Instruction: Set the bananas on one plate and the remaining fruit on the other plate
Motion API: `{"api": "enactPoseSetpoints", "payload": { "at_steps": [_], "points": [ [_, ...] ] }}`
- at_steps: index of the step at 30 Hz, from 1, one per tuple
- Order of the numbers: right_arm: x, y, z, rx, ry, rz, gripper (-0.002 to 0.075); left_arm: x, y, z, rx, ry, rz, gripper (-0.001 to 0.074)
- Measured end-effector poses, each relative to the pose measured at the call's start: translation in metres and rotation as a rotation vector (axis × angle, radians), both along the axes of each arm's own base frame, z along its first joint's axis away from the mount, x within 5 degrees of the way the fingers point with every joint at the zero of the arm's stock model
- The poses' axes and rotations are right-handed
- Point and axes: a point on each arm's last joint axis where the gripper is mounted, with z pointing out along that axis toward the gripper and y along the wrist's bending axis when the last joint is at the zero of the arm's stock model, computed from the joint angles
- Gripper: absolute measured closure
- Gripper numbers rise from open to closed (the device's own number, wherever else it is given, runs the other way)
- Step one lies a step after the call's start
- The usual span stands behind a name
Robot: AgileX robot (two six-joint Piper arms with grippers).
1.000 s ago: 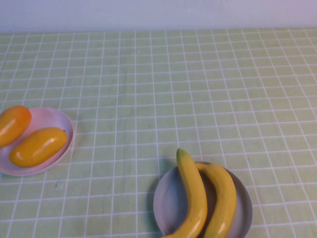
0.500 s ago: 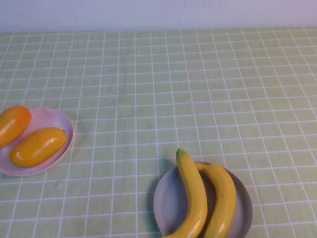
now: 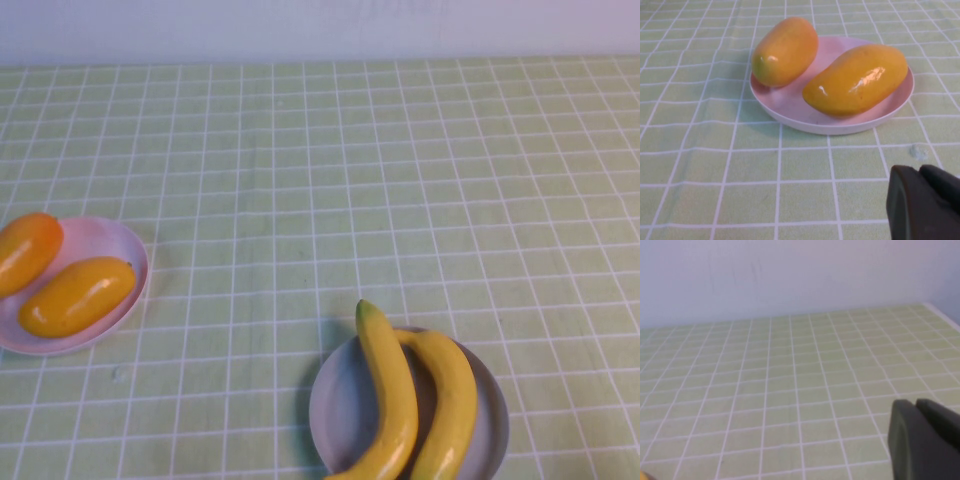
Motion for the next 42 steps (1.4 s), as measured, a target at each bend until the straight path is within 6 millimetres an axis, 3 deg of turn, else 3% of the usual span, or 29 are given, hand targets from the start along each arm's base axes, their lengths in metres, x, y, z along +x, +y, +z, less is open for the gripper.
{"api": "enactPoseSetpoints", "payload": {
  "at_steps": [16,26,42],
  "points": [
    [-0.002,-0.002,0.002,-0.041,-0.041,-0.022,0.0741,0.000,0.000,0.000,0.000,0.000,0.000,0.0735],
    [-0.005,0.006,-0.016,-0.107,0.153,0.075,0.0741,0.000,0.000,0.000,0.000,0.000,0.000,0.0735],
    [-0.006,0.007,-0.017,-0.101,0.167,0.085,0.0741,0.000,0.000,0.000,0.000,0.000,0.000,0.0735]
  ]
}}
